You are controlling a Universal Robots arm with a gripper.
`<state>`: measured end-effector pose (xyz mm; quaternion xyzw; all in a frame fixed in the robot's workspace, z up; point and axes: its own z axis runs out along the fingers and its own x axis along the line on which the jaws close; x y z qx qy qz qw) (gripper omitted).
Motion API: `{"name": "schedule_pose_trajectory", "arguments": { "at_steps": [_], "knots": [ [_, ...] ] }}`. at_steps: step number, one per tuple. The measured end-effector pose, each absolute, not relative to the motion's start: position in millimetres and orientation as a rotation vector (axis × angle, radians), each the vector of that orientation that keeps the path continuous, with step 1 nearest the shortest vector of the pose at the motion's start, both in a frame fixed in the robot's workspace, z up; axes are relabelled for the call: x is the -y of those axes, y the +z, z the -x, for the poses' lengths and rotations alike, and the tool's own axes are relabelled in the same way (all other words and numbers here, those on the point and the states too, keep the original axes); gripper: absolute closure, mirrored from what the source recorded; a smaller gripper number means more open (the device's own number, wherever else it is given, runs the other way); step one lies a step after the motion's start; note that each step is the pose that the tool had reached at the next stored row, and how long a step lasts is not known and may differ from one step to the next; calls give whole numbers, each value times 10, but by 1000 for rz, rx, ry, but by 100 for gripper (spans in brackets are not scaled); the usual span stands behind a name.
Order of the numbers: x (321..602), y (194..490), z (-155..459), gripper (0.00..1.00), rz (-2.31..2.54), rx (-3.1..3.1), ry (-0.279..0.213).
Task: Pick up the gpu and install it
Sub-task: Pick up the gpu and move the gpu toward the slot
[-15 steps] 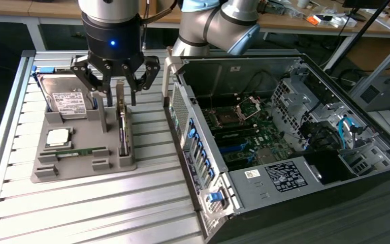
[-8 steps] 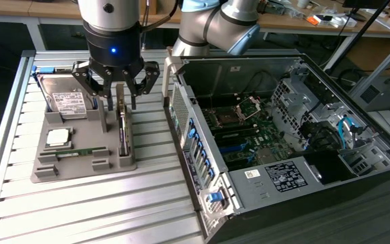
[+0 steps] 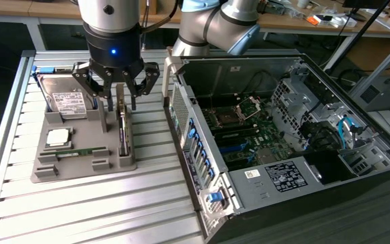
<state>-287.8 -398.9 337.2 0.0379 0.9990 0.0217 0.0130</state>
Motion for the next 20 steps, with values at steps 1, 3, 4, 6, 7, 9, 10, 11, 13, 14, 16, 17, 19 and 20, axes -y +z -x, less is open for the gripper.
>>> {"name": "schedule_pose_trajectory", "arguments": {
  "at_steps": [1,3,4,6,7,9,10,11,13,14,16,17,19,20],
  "knots": [
    [3989,3369,2878,52,-118,-3113,68],
    [3989,3363,2878,52,-118,-3112,68],
    [3989,3360,2878,52,-118,-3113,68],
    [3989,3354,2878,52,-118,-3113,68],
    [3989,3351,2878,52,-118,-3112,68],
    [3989,3345,2878,52,-118,-3112,68],
    [3989,3340,2878,52,-118,-3112,68],
    [3989,3336,2878,52,-118,-3113,68],
    [3990,3327,2878,52,-118,-3113,68],
    [3989,3324,2878,52,-118,-3113,68],
    [3989,3313,2878,52,-118,-3113,68],
    [3989,3310,2878,52,-118,-3112,68],
    [3989,3305,2878,52,-118,-3113,68],
    [3989,3300,2878,52,-118,-3113,68]
  ]
}}
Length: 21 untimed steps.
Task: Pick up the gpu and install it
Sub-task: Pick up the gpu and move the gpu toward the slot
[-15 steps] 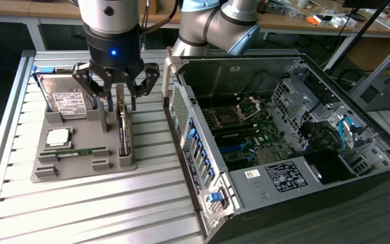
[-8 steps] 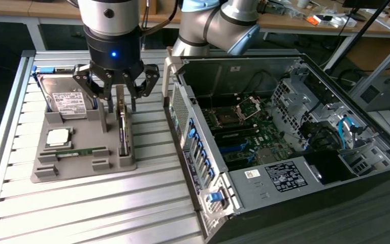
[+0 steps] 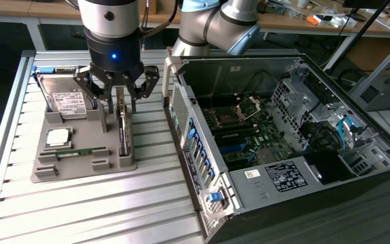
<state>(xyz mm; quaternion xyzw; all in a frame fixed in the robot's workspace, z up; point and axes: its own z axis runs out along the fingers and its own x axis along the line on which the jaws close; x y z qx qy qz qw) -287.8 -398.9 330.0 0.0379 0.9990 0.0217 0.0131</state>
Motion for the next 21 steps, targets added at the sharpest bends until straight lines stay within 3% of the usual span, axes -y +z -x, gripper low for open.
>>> {"name": "schedule_pose_trajectory", "arguments": {
  "at_steps": [21],
  "knots": [
    [3989,3235,2878,52,-118,-3113,68]
  ]
}}
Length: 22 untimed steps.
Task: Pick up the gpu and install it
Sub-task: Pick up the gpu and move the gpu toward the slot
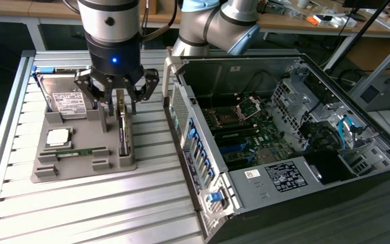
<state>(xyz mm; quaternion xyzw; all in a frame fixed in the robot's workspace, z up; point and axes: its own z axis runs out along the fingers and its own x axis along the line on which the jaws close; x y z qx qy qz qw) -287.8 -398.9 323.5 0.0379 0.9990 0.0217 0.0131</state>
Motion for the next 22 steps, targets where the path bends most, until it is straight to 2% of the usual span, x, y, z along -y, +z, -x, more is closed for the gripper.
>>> {"name": "schedule_pose_trajectory", "arguments": {
  "at_steps": [22],
  "knots": [
    [3989,3184,2878,52,-118,-3113,68]
  ]
}}
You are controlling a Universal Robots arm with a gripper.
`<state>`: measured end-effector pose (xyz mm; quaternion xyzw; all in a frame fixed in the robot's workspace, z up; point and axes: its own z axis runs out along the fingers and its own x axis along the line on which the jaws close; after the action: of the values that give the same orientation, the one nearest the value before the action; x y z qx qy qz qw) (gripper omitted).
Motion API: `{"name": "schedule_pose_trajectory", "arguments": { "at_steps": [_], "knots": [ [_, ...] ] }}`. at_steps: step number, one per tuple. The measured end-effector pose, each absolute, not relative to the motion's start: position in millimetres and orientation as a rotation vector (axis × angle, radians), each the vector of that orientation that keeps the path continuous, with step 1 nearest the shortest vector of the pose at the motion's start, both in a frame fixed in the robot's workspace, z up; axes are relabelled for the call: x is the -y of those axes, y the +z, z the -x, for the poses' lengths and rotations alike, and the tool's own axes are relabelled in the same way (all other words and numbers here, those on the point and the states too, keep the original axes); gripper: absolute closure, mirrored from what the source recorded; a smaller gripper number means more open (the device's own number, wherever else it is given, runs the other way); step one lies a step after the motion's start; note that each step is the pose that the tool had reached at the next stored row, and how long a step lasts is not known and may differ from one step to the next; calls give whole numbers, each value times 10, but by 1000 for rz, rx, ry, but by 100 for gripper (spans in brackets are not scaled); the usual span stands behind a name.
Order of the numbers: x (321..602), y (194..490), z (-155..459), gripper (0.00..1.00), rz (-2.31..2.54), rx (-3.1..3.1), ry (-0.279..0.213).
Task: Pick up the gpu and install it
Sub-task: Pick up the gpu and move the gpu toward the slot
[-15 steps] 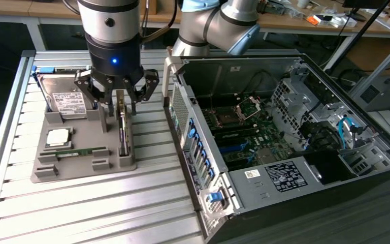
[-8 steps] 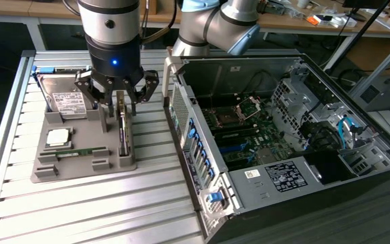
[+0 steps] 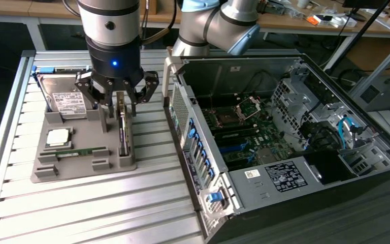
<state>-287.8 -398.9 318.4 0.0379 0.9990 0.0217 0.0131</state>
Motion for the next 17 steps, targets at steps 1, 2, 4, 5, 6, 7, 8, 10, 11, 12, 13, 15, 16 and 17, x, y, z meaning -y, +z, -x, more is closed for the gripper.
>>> {"name": "schedule_pose_trajectory", "arguments": {
  "at_steps": [1,2,4,5,6,7,8,10,11,12,13,15,16,17],
  "knots": [
    [3989,3181,2878,52,-118,-3112,68],
    [3989,3180,2878,52,-118,-3112,68],
    [3989,3176,2878,52,-118,-3113,68],
    [3989,3174,2878,52,-118,-3113,68],
    [3989,3172,2878,52,-118,-3113,68],
    [3989,3169,2878,52,-118,-3112,68],
    [3989,3166,2878,52,-118,-3113,68],
    [3989,3161,2878,52,-118,-3112,68],
    [3989,3158,2878,52,-118,-3112,68],
    [3990,3155,2878,52,-118,-3112,67],
    [3990,3153,2878,52,-118,-3112,67],
    [3989,3146,2878,52,-118,-3113,68],
    [3990,3144,2878,52,-118,-3113,68],
    [3989,3142,2878,52,-118,-3113,68]
  ]
}}
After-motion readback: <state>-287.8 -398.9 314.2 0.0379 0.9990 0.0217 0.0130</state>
